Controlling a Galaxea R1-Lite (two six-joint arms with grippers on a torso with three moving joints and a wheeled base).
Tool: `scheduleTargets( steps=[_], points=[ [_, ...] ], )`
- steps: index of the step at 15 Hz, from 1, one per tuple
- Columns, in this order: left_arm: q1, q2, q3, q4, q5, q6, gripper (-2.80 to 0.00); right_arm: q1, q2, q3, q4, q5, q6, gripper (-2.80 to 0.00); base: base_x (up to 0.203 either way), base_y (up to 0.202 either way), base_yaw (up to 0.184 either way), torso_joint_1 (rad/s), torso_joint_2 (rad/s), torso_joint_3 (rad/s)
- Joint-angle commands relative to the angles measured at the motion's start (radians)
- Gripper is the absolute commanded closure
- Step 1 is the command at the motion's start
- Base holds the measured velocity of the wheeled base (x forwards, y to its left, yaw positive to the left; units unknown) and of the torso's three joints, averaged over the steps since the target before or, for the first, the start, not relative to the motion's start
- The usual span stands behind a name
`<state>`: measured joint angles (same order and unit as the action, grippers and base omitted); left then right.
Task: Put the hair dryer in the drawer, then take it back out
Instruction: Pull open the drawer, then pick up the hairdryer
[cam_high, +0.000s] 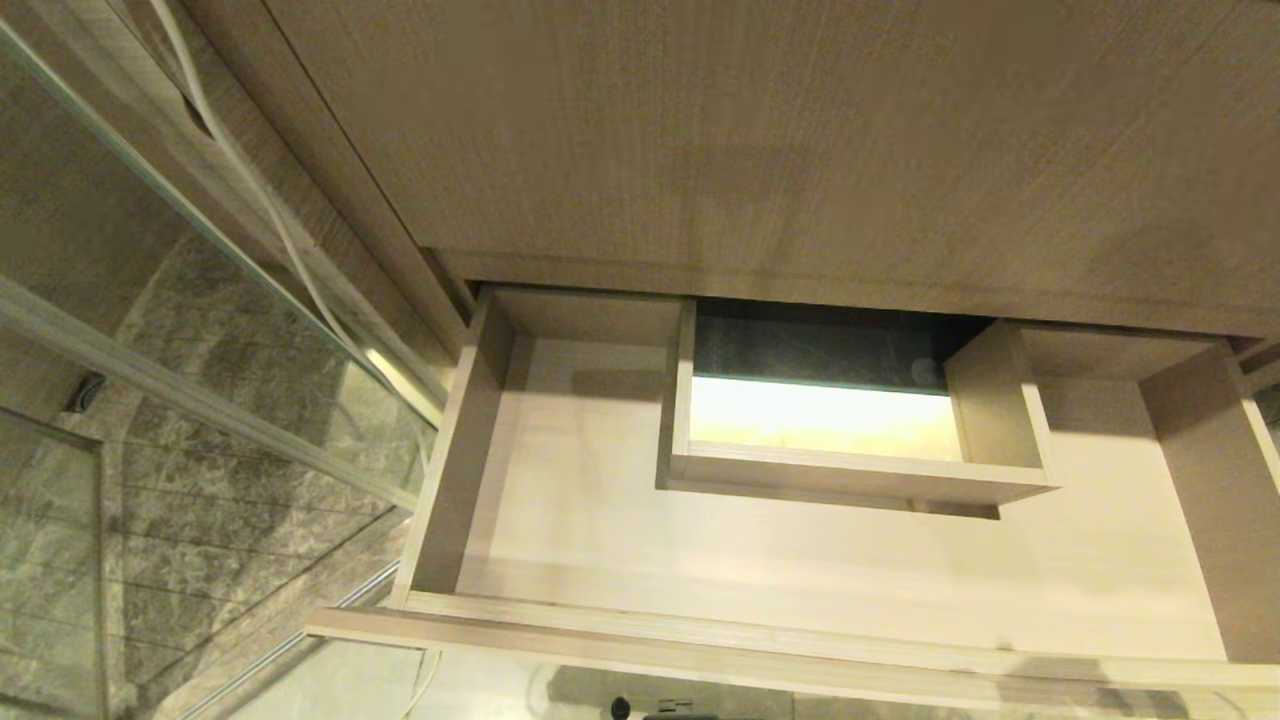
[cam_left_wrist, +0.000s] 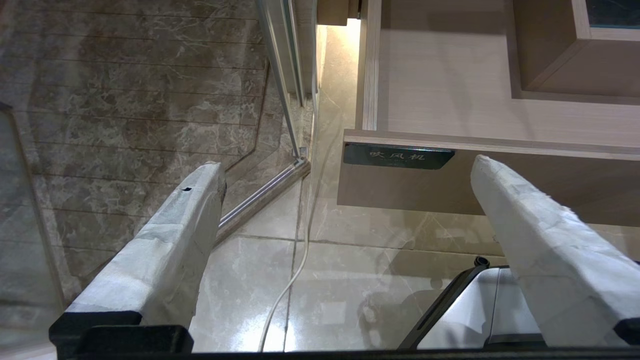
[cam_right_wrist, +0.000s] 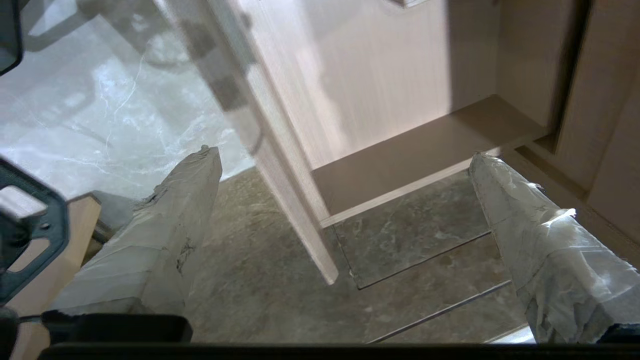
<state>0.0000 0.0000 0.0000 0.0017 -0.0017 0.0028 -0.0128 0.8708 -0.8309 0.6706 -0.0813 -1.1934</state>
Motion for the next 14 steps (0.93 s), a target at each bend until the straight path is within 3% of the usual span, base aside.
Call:
scheduleTargets(
  steps=[1,8,12,14],
  points=[
    [0.000,0.000,0.000,0.000,0.000,0.000,-2.80,-0.001,-0.017,0.025,0.002,-0.002,-0.008,-2.80,0.000,0.000,0.000,0.000,0.00,0.000],
    [0.000,0.000,0.000,0.000,0.000,0.000,-2.80,-0.017,-0.013,0.070,-0.070,-0.014,0.030,-2.80,0.000,0.000,0.000,0.000,0.00,0.000],
    [0.000,0.000,0.000,0.000,0.000,0.000,-2.80,-0.084,-0.002,0.057,-0.077,-0.070,0.053,-2.80,0.000,0.000,0.000,0.000,0.00,0.000],
    [0.000,0.000,0.000,0.000,0.000,0.000,-2.80,-0.158,0.014,0.049,-0.103,-0.071,0.067,-2.80,0.000,0.000,0.000,0.000,0.00,0.000]
  ],
)
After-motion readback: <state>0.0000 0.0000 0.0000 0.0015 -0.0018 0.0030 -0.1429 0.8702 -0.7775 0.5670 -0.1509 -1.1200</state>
